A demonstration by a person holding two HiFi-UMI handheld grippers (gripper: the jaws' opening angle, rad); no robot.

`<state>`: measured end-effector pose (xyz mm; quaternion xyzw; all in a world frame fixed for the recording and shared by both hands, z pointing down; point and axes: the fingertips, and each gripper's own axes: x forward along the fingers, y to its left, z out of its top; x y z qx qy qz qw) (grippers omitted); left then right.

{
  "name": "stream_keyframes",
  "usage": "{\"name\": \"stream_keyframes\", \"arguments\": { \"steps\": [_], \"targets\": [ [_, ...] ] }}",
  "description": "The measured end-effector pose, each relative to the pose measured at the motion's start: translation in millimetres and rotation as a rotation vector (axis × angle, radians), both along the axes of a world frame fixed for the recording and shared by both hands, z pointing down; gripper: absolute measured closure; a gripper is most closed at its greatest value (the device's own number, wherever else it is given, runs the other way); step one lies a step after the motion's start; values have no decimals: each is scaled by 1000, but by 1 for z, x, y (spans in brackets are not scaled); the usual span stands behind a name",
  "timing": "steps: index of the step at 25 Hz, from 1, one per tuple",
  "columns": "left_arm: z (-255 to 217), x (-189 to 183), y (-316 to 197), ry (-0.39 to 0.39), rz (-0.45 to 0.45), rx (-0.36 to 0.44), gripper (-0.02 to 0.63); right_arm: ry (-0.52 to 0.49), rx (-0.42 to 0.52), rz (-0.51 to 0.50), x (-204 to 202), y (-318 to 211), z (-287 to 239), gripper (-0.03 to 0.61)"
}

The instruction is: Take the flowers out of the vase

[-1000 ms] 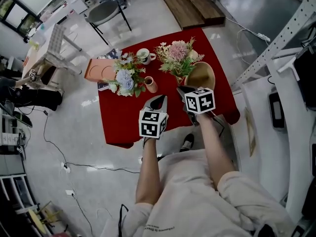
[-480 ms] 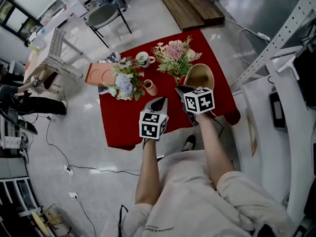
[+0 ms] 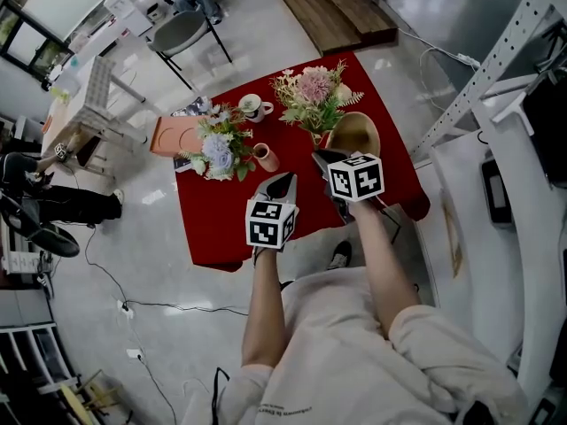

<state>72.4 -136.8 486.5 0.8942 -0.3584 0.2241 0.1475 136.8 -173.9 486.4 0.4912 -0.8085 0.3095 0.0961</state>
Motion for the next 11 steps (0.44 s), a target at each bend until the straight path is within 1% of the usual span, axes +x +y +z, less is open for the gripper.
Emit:
{"name": "stream_keyframes", "arguments": {
  "steps": [7,11],
  "targets": [
    [-4,0,1,-13,-2,8,604,-17,1,-5,0,1,-2,554],
    [-6,-1,-1,-11,-14,10,605,-2,-4,-21,-1,2,-4,554]
  ]
}}
